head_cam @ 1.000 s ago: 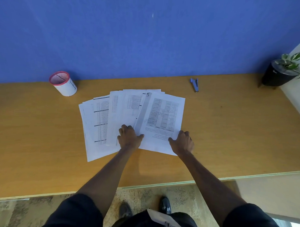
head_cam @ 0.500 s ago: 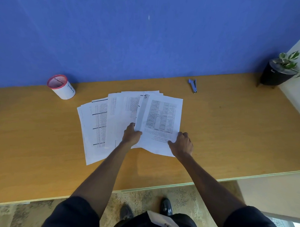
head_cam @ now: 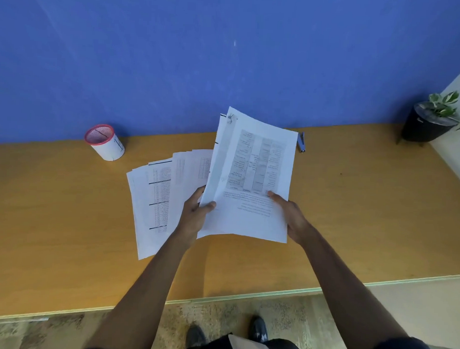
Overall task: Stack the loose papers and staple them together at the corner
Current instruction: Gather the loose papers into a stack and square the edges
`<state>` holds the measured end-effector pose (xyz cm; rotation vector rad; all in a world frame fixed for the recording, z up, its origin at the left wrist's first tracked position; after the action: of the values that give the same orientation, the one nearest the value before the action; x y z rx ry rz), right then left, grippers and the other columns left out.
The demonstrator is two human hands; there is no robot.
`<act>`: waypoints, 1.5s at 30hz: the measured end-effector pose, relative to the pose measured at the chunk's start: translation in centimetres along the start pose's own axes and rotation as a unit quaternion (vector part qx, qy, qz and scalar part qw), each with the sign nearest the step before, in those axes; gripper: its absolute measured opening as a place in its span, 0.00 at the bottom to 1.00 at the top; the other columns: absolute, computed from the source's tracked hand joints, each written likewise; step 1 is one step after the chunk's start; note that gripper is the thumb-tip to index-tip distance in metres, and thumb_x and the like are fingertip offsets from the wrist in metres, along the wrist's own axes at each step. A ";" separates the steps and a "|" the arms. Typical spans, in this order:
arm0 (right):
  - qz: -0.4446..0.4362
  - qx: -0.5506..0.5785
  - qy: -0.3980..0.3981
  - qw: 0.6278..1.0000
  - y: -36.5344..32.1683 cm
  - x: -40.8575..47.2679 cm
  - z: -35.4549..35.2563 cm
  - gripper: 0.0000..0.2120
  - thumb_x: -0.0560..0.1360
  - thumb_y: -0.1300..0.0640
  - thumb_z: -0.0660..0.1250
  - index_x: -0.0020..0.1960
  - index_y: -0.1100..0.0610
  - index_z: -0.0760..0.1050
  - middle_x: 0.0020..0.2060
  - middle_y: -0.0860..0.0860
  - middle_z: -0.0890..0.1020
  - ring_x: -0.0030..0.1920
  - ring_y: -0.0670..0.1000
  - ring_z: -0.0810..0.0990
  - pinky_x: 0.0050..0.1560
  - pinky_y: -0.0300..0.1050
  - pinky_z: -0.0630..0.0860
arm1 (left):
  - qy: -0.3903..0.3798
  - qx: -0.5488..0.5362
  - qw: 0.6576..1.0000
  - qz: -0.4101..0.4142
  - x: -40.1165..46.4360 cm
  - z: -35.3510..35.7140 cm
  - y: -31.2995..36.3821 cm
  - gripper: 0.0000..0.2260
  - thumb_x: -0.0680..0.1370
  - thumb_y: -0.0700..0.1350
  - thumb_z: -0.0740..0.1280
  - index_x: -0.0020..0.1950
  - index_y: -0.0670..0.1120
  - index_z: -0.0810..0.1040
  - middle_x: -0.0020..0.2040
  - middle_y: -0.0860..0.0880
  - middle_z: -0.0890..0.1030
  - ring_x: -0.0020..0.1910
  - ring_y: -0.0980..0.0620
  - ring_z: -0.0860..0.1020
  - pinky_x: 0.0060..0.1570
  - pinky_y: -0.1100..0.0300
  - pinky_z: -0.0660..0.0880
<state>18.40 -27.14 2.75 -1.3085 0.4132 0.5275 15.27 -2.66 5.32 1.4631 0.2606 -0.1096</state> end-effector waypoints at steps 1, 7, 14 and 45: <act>-0.007 0.014 -0.018 1.000 -0.2 -0.1 0.2 0.19 0.77 0.51 0.71 0.65 0.58 0.78 0.58 0.54 0.85 0.56 0.57 0.85 0.58 0.57 0.80 | -0.003 -0.005 1.000 -0.002 -0.2 0.0 -0.1 0.20 0.80 0.33 0.64 0.71 0.46 0.73 0.63 0.49 0.81 0.59 0.51 0.80 0.53 0.60 0.80; -0.089 -0.008 0.053 0.995 -1.2 -1.2 0.0 0.12 0.78 0.60 0.69 0.60 0.62 0.81 0.55 0.57 0.86 0.53 0.59 0.85 0.52 0.55 0.82 | -0.027 0.008 0.998 -0.048 -1.1 -0.6 -1.2 0.18 0.79 0.37 0.68 0.66 0.54 0.76 0.53 0.59 0.85 0.50 0.58 0.83 0.48 0.60 0.81; -0.142 -0.016 0.083 0.986 -2.6 -3.5 -1.3 0.06 0.79 0.61 0.68 0.53 0.58 0.83 0.47 0.50 0.87 0.46 0.53 0.86 0.45 0.48 0.83 | 0.163 0.214 0.962 -0.049 0.5 -5.2 -2.9 0.13 0.81 0.50 0.66 0.59 0.43 0.81 0.57 0.44 0.83 0.51 0.44 0.82 0.50 0.51 0.79; -0.151 -0.025 0.120 0.981 -3.5 -5.0 -3.6 0.08 0.79 0.60 0.68 0.57 0.60 0.81 0.50 0.52 0.87 0.45 0.52 0.86 0.45 0.49 0.83 | 0.163 0.300 0.927 -0.155 4.9 -5.5 -4.3 0.20 0.69 0.38 0.77 0.59 0.41 0.75 0.56 0.43 0.82 0.51 0.40 0.80 0.49 0.48 0.80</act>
<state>16.39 -31.89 7.59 -1.4586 0.3923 0.1260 18.37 2.77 -0.49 2.0405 0.7841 -0.2155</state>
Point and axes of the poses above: each hand's wrist, its own x-axis towards the middle knuckle, its own z-axis out of the palm, y = z × x, the point moved 6 cm from there along x, towards the middle knuckle
